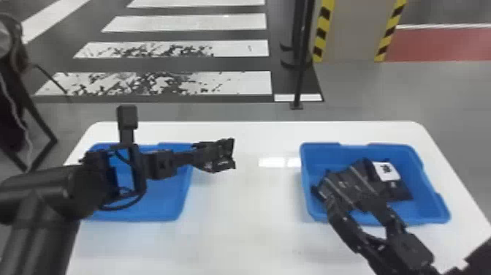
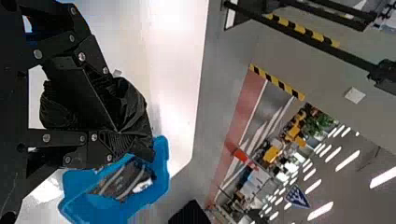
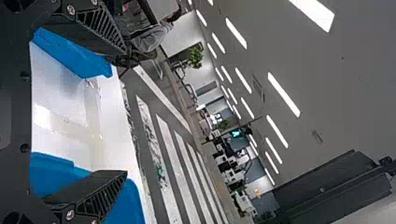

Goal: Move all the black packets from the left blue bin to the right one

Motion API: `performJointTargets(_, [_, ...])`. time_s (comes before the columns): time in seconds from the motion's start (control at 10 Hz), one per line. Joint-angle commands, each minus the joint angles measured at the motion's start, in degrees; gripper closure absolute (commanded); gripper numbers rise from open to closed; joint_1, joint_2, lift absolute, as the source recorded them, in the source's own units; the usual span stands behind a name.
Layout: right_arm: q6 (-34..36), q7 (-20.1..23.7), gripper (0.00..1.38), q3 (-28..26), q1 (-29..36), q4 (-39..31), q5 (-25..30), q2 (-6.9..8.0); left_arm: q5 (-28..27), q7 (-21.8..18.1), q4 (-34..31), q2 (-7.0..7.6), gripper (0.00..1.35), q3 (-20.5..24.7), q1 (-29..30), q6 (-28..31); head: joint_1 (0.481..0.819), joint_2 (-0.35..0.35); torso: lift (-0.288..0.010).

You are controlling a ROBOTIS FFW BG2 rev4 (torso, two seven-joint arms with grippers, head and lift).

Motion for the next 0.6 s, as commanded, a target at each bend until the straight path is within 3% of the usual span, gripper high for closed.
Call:
performJointTargets(0.0, [1.8,0.2,0.11,1.3,-1.2,-0.6,-0.9,0.05,1.7,-0.3,-2.1,0.18,1.21,-4.9,0.4,-1.9,0.695,0.029,-0.121])
performJointTargets(0.2, [4.1,0.3,0.14,3.6,-3.3,-1.9,-2.7,-0.53,5.7,-0.3,-4.5,0.44,1.21,-11.9,0.4,-3.1,0.695,-0.018,-0.121])
performJointTargets(0.5, [4.8,0.2,0.15,4.1,-6.0,-0.3,-3.6,-1.05,9.9,0.1,-5.2,-0.17,1.21,-17.8,0.6,-2.2,0.695,-0.094,-0.121])
